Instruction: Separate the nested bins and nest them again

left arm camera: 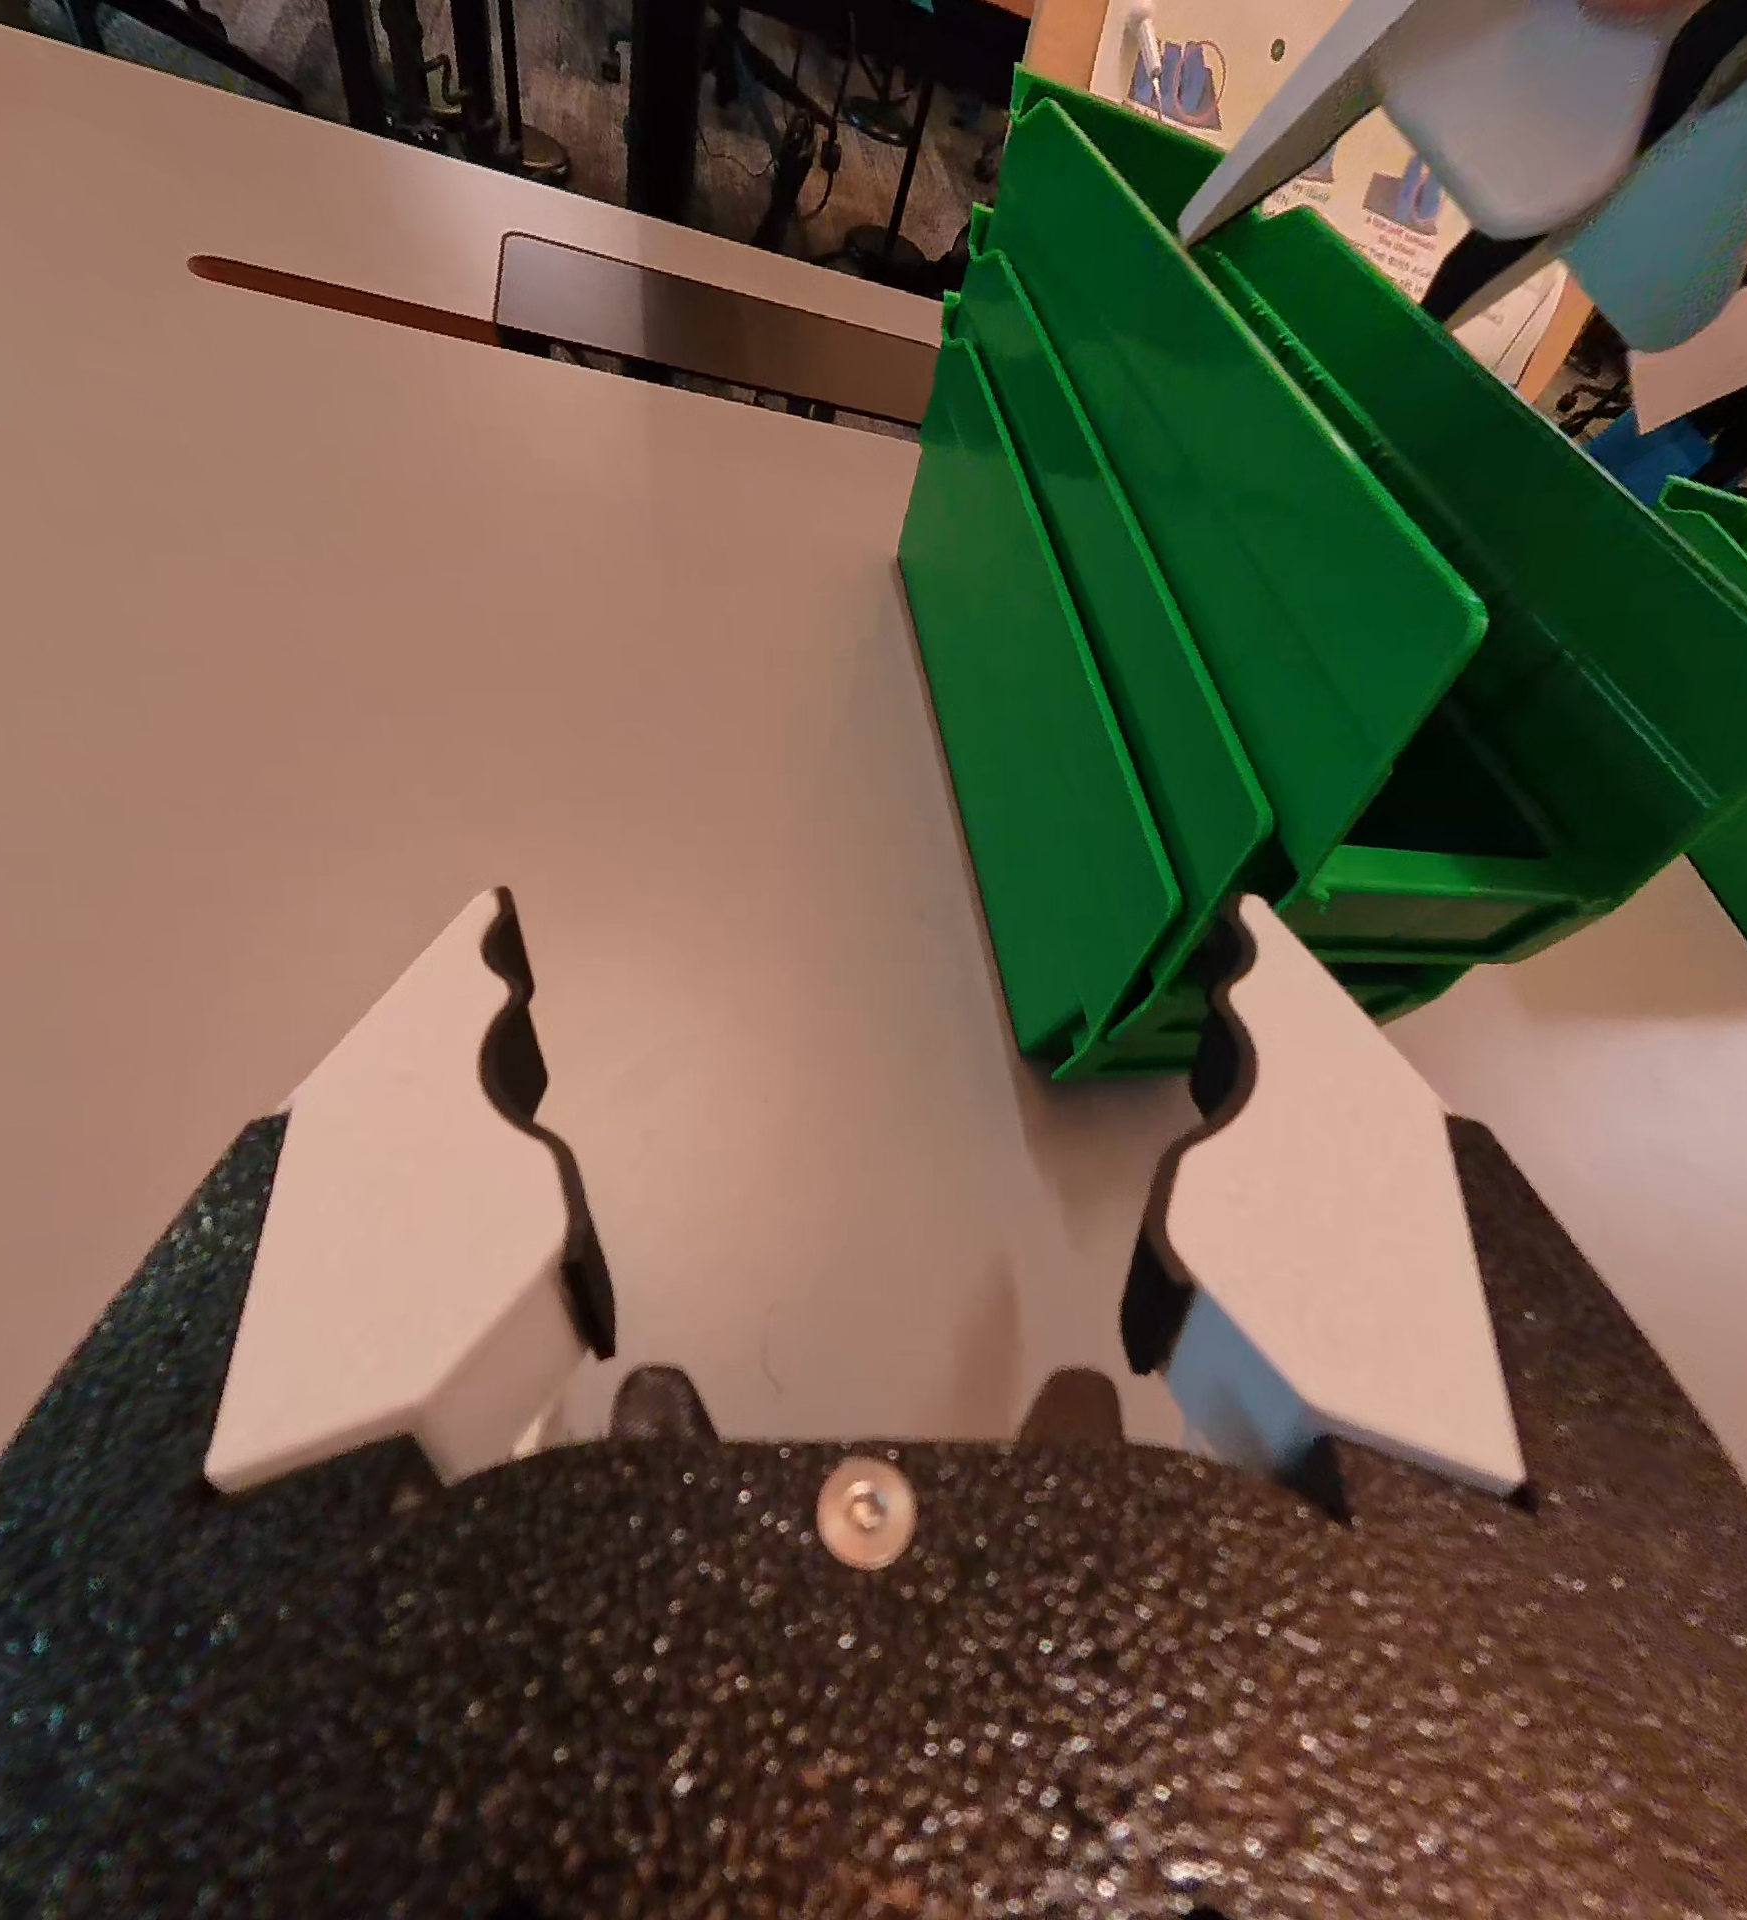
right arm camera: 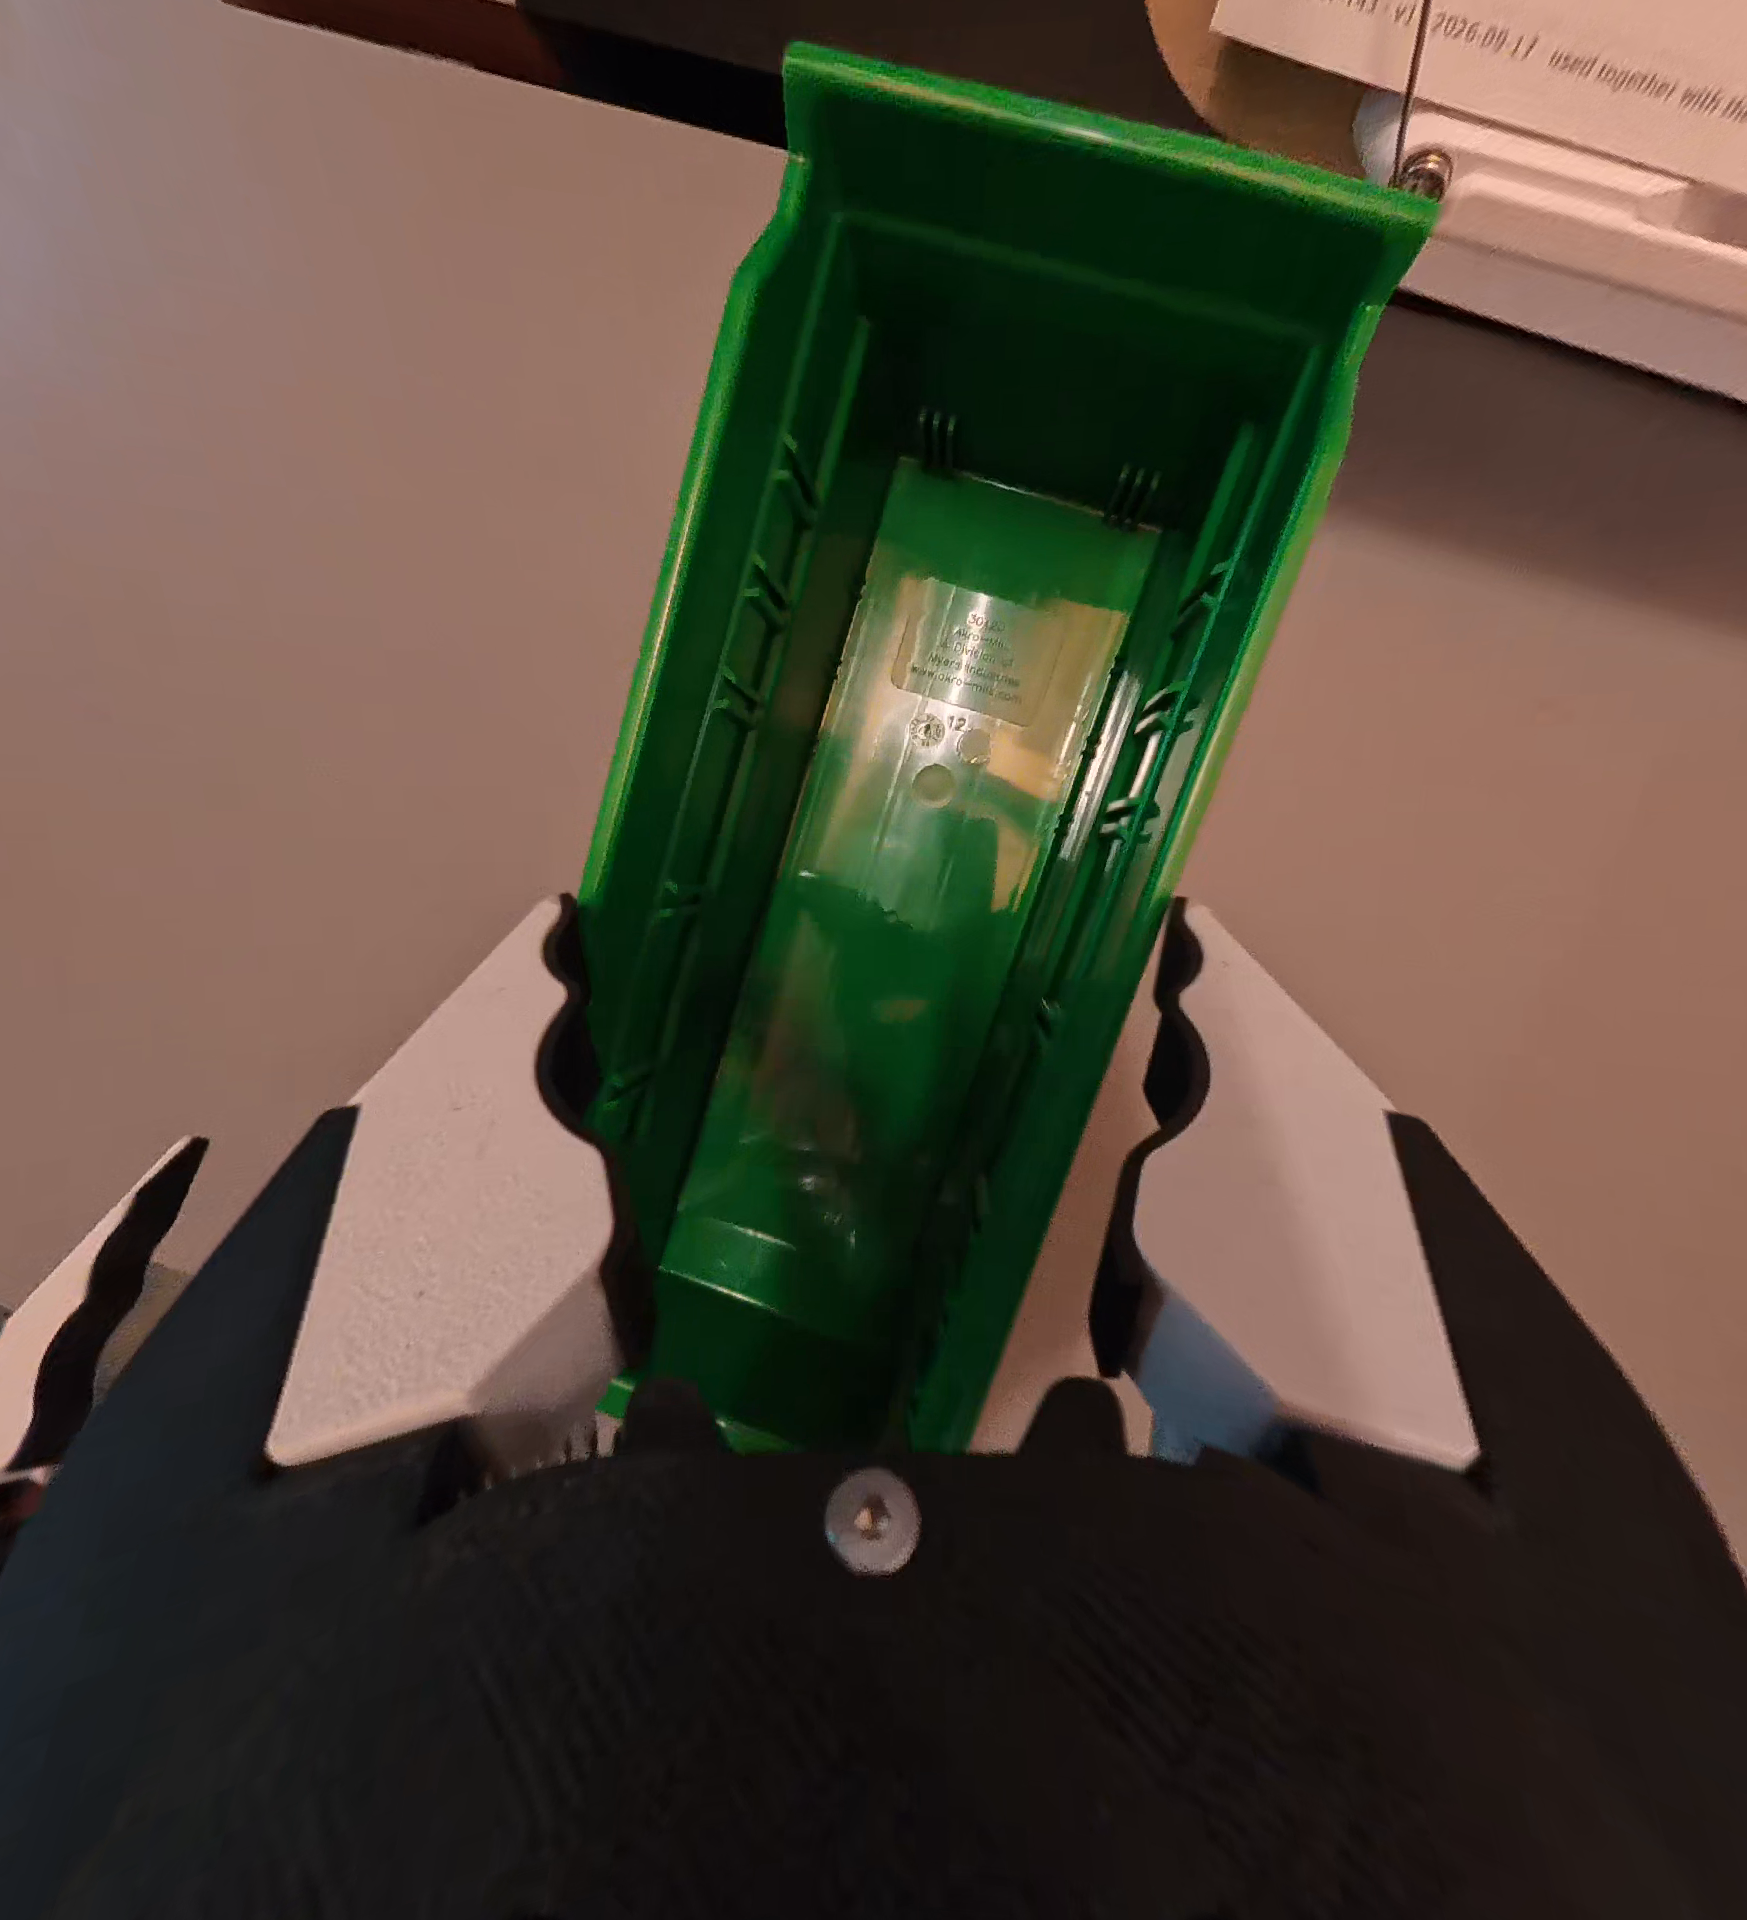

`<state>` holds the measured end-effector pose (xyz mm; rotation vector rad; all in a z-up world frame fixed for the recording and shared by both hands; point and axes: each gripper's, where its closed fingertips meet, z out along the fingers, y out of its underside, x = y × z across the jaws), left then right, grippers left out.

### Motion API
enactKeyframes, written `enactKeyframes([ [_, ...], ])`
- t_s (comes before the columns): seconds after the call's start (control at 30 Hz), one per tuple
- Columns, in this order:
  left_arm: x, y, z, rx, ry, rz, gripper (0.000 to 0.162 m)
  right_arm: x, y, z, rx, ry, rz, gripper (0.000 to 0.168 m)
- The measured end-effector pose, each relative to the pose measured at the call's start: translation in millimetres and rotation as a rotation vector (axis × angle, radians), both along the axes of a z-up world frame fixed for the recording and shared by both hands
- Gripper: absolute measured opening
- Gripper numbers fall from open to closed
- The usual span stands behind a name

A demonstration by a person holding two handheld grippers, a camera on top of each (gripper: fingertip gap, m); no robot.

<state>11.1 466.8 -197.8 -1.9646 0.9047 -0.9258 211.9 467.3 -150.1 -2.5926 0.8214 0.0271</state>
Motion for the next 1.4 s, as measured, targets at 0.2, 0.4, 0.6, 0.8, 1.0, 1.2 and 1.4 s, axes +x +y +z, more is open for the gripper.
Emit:
enactKeyframes([
  [0.2,2,-4,-1,-0.014,0.0,-0.016,0.127,-4,-9,-14,-0.043,0.022,-0.012,0.103],
  [0.4,-1,-1,-1,-0.025,-0.006,-0.01,0.127,0,-4,2,-0.03,0.043,-0.037,0.116],
  [0.6,-2,1,-7,-0.049,0.005,-0.009,0.127,6,-5,3,-0.095,-0.038,-0.049,0.129],
  [0.8,-4,2,-6,-0.053,-0.003,-0.008,0.126,-11,1,-29,-0.091,0.07,-0.049,0.132],
  [1.0,-7,5,-6,-0.064,-0.005,-0.005,0.126,-11,1,-36,-0.109,0.096,-0.039,0.126],
  [1.2,-8,8,-12,-0.089,-0.004,-0.002,0.126,-8,12,-31,-0.029,0.066,-0.018,0.113],
  [1.4,-7,6,-11,-0.082,-0.002,-0.005,0.126,-7,14,-29,0.012,0.068,-0.035,0.11],
])
